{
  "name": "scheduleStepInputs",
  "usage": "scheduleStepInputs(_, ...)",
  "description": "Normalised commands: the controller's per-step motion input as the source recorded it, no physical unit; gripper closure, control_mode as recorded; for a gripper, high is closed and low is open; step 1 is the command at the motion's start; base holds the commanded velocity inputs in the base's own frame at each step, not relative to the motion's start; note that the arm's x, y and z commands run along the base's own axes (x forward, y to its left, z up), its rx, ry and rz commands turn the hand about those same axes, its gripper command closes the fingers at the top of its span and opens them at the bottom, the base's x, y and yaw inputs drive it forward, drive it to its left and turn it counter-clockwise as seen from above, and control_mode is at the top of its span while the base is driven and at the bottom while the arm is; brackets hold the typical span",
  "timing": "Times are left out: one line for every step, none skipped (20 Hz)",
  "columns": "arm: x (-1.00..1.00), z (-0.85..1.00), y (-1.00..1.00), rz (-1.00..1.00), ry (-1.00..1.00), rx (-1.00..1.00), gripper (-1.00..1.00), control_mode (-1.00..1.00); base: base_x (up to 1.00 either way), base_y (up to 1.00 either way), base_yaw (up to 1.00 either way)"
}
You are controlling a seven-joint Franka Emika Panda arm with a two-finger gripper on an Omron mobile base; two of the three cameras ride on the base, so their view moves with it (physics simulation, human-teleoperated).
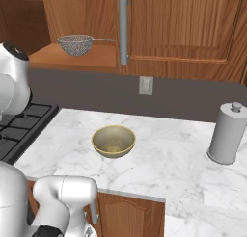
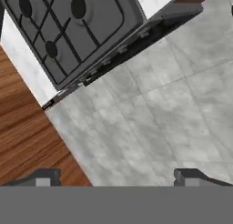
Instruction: Open the cabinet and setup a tea strainer by placing it in the bowl upright.
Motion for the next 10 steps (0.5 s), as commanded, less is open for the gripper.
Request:
scheduleStepInputs(0.00,-0.44,-0.69,0.00,-0.42,-0.38,-1.00,-1.00,0.00,0.00,0.00)
scheduleStepInputs(0.08,-0.43,-0.76,0.00,-0.36,-0.40,-1.00,-1.00,0.00,0.00,0.00)
scheduleStepInputs(0.34,-0.45,-0.86,0.03,-0.25,-0.41,-1.00,-1.00,0.00,0.00,0.00)
scheduleStepInputs(0.40,-0.46,-0.91,0.07,-0.22,-0.43,-1.00,-1.00,0.00,0.00,0.00)
scheduleStepInputs(0.42,-0.44,-0.97,0.12,-0.22,-0.44,-1.00,-1.00,0.00,0.00,0.00)
scheduleStepInputs(0.45,-0.44,-0.98,0.17,-0.21,-0.44,-1.00,-1.00,0.00,0.00,0.00)
scheduleStepInputs(0.44,-0.39,-0.96,0.26,-0.24,-0.43,-1.00,-1.00,0.00,0.00,0.00)
scheduleStepInputs(0.37,-0.33,-0.96,0.31,-0.28,-0.43,-1.00,-1.00,0.00,0.00,0.00)
scheduleStepInputs(0.35,-0.25,-0.96,0.37,-0.34,-0.42,-1.00,-1.00,0.00,0.00,0.00)
scheduleStepInputs(0.35,-0.19,-0.91,0.41,-0.37,-0.42,-1.00,-1.00,0.00,0.00,0.00)
